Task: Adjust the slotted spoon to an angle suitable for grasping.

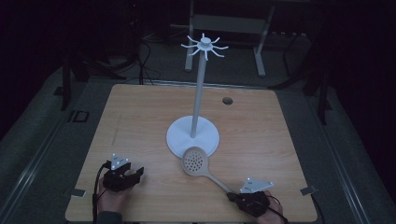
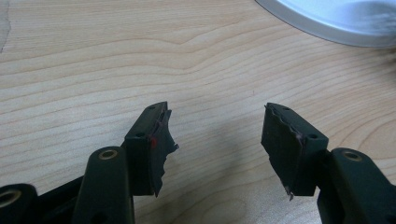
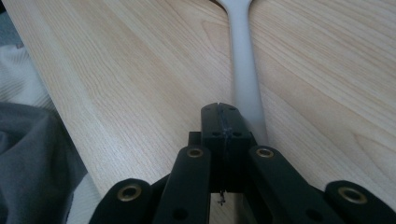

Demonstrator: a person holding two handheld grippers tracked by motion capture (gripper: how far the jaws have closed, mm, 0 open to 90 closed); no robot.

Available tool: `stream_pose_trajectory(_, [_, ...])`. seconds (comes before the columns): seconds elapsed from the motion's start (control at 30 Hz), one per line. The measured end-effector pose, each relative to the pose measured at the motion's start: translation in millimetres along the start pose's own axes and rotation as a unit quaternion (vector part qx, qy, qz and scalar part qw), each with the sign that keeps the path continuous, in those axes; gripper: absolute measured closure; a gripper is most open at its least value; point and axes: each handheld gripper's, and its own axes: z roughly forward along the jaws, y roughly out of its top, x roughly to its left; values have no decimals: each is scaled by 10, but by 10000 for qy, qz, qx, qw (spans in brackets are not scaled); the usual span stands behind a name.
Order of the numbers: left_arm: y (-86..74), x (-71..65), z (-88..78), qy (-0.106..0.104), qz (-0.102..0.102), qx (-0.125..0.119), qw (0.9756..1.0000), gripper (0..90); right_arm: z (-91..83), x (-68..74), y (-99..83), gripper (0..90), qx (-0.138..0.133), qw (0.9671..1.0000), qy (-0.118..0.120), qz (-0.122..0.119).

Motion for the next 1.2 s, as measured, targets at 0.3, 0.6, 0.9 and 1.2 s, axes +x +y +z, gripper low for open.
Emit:
stream_pose_trajectory(0.3, [-1,-2,5,3,10,13,10000,421,-16,-91,34,900,159,9986,-430,-261])
stream_pose_trajectory(0.6, [0,-12,15,11,25,35,10000,421,5,-443,104,900,102,9960,-888,42])
stream_pose_trajectory(0.9, [1,-9,18,11,45,43,10000,421,120,-839,226,900,-222,9939,-771,752])
stream_pose_trajectory(1.2, [-2,2,13,6,32,34,10000,421,156,-996,360,900,-401,9892,-1074,914])
